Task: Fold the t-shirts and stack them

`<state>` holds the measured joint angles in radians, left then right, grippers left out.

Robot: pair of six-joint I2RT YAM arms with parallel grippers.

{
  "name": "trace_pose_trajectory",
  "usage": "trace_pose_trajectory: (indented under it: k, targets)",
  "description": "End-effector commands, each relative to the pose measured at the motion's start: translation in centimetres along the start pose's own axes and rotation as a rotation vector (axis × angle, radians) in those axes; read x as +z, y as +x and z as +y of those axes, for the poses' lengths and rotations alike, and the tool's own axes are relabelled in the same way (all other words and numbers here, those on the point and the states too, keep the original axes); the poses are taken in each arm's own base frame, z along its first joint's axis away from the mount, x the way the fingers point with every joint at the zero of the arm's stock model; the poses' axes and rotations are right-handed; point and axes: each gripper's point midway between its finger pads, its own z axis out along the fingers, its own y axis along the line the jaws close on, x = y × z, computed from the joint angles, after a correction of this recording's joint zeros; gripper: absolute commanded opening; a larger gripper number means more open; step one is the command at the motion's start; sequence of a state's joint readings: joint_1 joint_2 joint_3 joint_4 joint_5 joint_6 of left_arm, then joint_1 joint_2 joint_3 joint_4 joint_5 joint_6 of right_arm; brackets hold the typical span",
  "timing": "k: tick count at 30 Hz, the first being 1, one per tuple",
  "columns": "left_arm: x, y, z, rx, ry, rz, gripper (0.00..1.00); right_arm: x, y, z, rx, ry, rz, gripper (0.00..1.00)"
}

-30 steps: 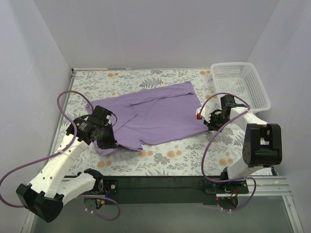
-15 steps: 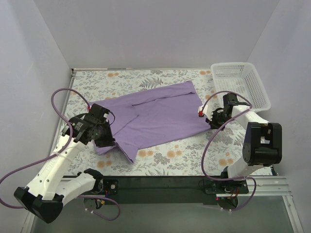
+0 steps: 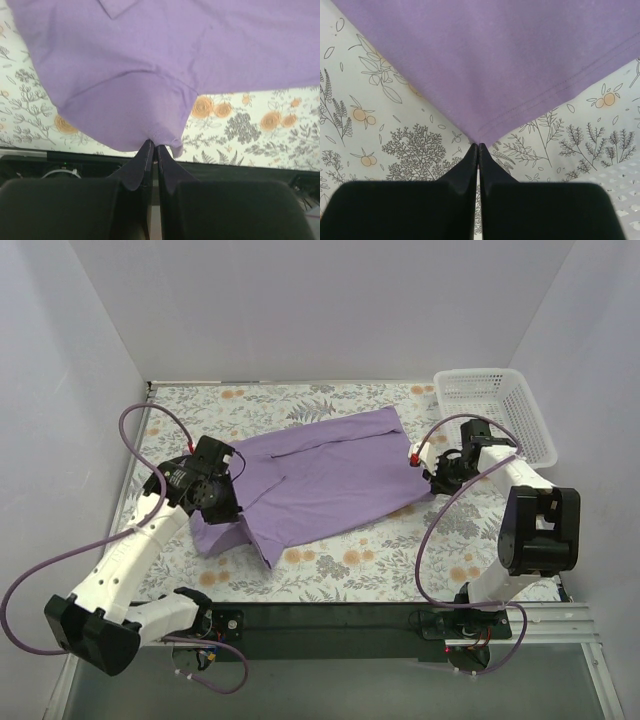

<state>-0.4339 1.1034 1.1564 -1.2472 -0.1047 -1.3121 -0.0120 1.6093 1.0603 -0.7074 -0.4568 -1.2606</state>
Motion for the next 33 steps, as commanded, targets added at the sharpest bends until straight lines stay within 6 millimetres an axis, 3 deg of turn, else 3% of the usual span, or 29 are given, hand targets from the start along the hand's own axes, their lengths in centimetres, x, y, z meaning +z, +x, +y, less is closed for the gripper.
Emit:
trace_pose_trajectory:
  k: [1, 9, 20, 27, 33]
  targets:
    - [0.5, -3.5, 0.2, -0.007, -0.021, -0.105, 0.0, -0.3, -1.2, -0.9, 0.024, -0.004, -0.038, 0.01]
    - [2.8, -8.3, 2.6, -0.06, -0.04, -0.201, 0.0, 0.4, -2.3, -2.5, 0.061, -0.014, -0.062, 0.01]
    - [5.4, -14.8, 3.4, -0.116, -0.051, -0.282, 0.0, 1.9, -5.2, -5.3, 0.112, -0.016, -0.077, 0.01]
    - [5.8, -17.4, 4.0, -0.146, -0.053, -0.327, 0.0, 2.8, -6.1, -6.3, 0.135, -0.014, -0.068, 0.01]
    - [5.8, -18.2, 5.0, -0.172, -0.068, -0.355, 0.0, 2.8, -6.2, -7.8, 0.169, 0.029, -0.058, 0.01]
